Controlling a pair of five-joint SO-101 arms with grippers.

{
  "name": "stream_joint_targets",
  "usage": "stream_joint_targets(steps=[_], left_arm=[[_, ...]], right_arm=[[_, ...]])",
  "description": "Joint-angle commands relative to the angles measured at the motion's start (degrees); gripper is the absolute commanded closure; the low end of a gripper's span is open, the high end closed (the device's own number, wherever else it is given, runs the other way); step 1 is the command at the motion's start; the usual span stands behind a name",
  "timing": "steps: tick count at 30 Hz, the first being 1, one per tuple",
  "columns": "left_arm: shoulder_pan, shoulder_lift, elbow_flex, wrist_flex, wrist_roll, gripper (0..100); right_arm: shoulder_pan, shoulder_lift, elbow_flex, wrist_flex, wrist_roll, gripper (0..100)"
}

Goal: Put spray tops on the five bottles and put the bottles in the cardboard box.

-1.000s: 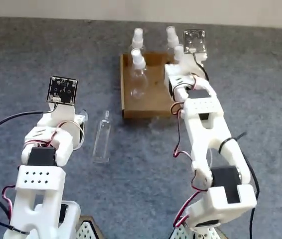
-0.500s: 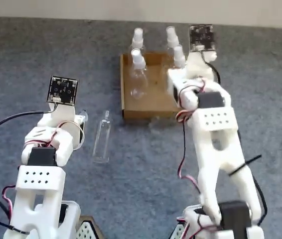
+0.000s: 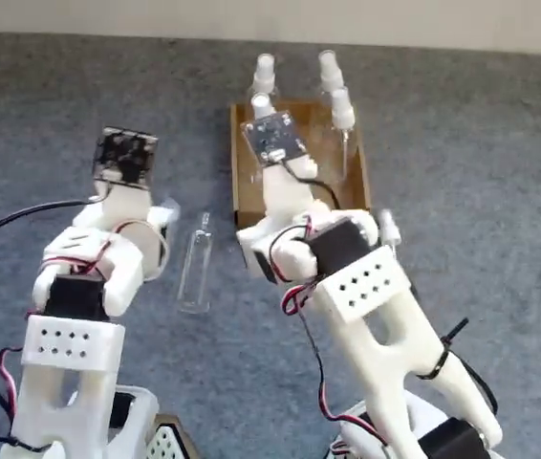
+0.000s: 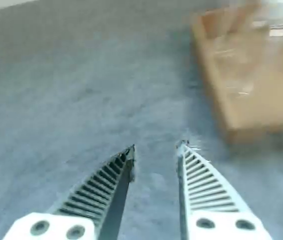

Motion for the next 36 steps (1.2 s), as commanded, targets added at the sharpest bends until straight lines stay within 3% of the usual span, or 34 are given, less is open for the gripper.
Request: stream_joint_targets(steps=[1, 11, 18, 26, 33, 36], left_arm=[[9.5, -0.3, -11.4, 9.3, 3.1, 87], [23.9, -0.4, -13.9, 11.8, 4.7, 87], [23.8, -0.4, -13.9, 11.8, 4.7, 87], [19.0, -3.6, -12.5, 11.5, 4.2, 87], [19.1, -17.0, -1.2, 0.7, 0.4, 87], [19.1, -22.9, 2.7, 0.2, 0.3, 87]], right_arm=[[-1.2, -1.5, -0.5, 1.4, -3.6, 66.5], [-1.2, -1.5, -0.7, 1.8, -9.5, 66.4], [-1.2, -1.5, -0.8, 1.8, -9.7, 66.3], [-1.2, -1.5, -0.8, 1.8, -9.7, 66.3], [-6.1, -1.5, -0.8, 1.8, -9.8, 66.3], [-6.5, -1.5, -0.8, 1.8, -9.8, 66.3]])
